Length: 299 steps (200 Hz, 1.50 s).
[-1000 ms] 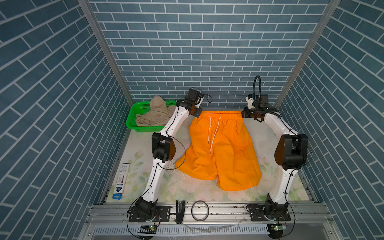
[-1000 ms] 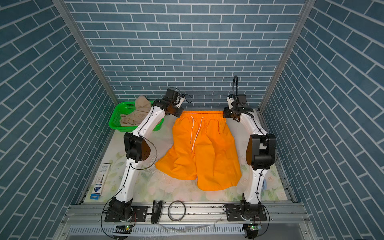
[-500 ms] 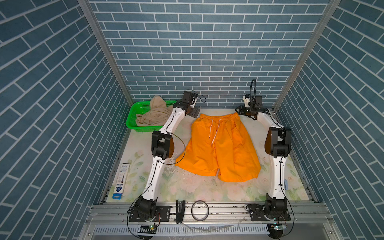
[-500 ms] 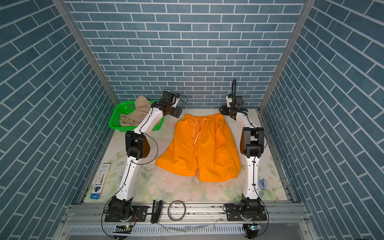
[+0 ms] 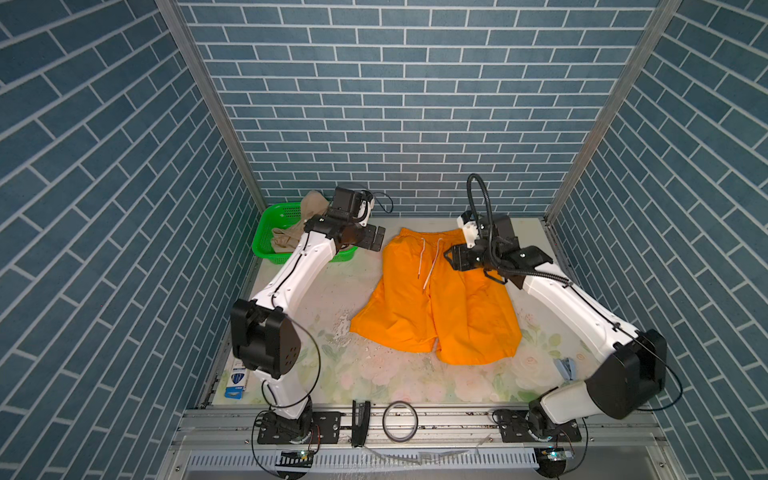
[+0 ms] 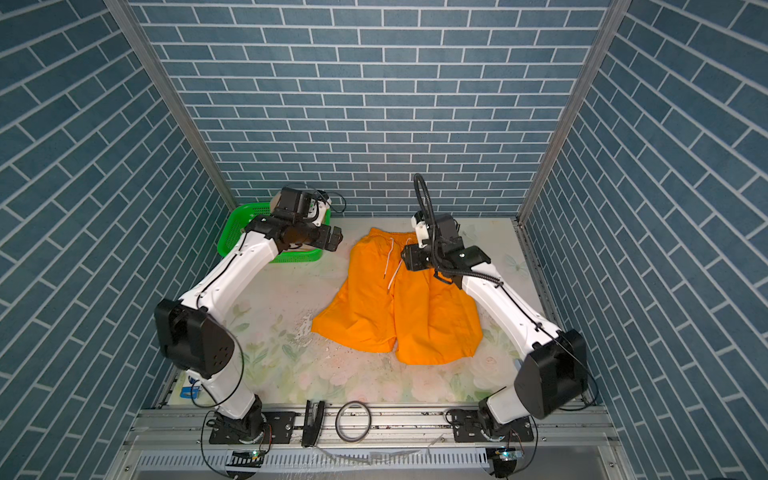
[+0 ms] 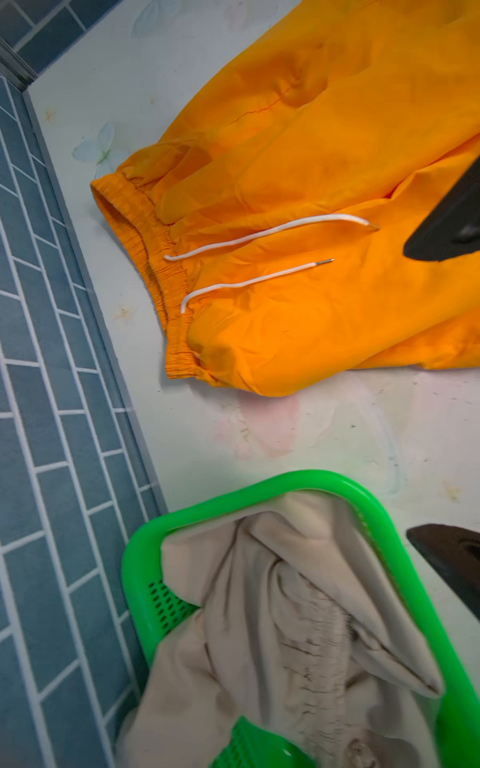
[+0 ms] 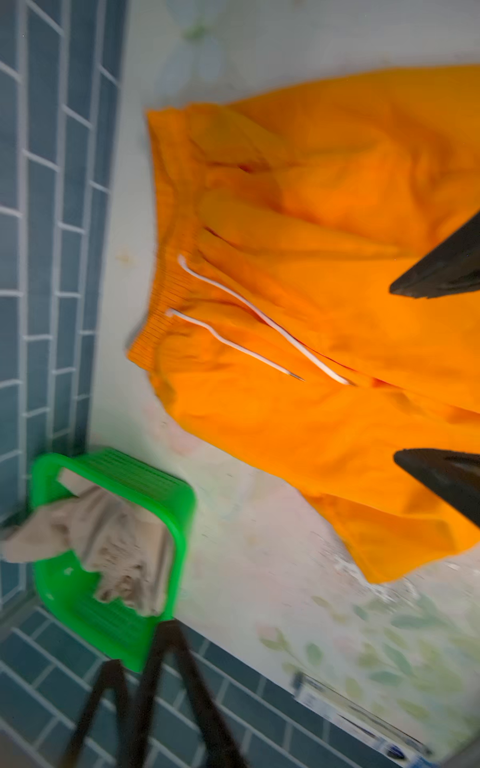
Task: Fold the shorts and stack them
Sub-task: 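Reach the right gripper to the leg hem nearest the robot and grasp it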
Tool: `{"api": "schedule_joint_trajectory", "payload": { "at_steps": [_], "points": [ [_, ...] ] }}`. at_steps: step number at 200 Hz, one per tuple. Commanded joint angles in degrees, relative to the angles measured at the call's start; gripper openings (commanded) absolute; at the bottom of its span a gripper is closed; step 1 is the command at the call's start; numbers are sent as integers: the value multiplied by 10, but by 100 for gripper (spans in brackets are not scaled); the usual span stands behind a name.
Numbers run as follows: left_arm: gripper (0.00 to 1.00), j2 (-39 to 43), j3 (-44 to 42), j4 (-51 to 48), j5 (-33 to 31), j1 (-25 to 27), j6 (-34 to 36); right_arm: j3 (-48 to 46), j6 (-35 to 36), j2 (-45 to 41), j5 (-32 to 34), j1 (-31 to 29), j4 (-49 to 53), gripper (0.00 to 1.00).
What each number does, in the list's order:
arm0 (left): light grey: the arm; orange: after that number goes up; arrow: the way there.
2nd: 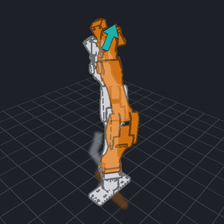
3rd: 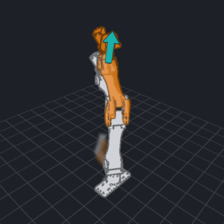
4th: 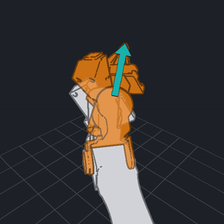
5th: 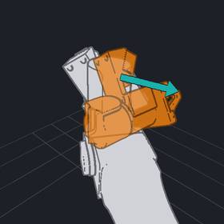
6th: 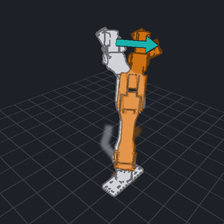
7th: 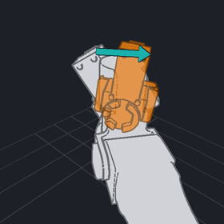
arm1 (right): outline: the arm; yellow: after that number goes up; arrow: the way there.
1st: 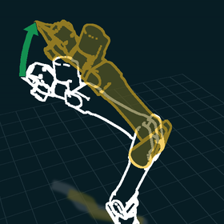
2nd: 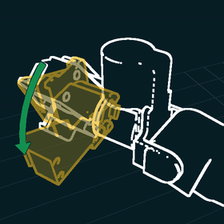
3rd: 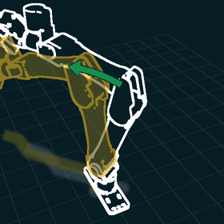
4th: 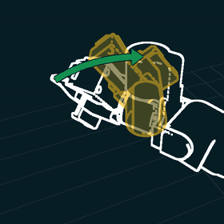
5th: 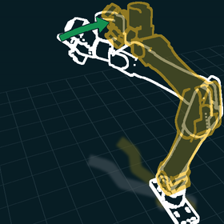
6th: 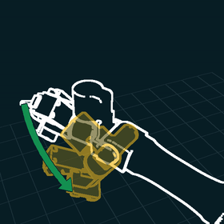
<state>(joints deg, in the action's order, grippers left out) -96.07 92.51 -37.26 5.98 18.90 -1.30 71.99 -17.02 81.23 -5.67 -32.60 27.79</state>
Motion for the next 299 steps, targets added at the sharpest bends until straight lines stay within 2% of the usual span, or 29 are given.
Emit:
{"api": "schedule_joint_trajectory", "payload": {
  "at_steps": [1, 19, 33, 65, 141, 182, 208, 232, 248, 284, 299],
  "points": [
    [100, 52, -122, 70, 19, 0, -45, -97, -113, -28, 104, -66, 62, 60],
    [100, 97, -193, 105, 14, 0, -49, -134, -168, -50, 152, -140, 78, 60],
    [100, 113, -215, 105, 1, 0, -44, -148, -201, -53, 164, -182, 81, 61],
    [100, 128, -244, 118, -28, -1, -34, -144, -245, -30, 190, -236, 103, 63],
    [100, 84, -235, 174, -12, -5, -41, -125, -267, 51, 204, -267, 102, 66],
    [100, 45, -212, 197, 14, -5, -27, -135, -270, 85, 202, -268, 69, 67],
    [100, 18, -197, 215, 34, -5, -15, -142, -284, 117, 210, -267, 85, 65],
    [100, -10, -183, 244, 69, -4, 3, -192, -297, 105, 202, -259, 47, 55],
    [100, -38, -161, 253, 82, -2, 14, -231, -301, 93, 180, -243, -1, 43],
    [100, -134, -80, 242, 91, 6, 32, -269, -297, 82, 160, -225, -42, 1],
    [100, -177, -41, 240, 85, 9, 40, -284, -298, 71, 155, -219, -42, 0]
  ]
}}
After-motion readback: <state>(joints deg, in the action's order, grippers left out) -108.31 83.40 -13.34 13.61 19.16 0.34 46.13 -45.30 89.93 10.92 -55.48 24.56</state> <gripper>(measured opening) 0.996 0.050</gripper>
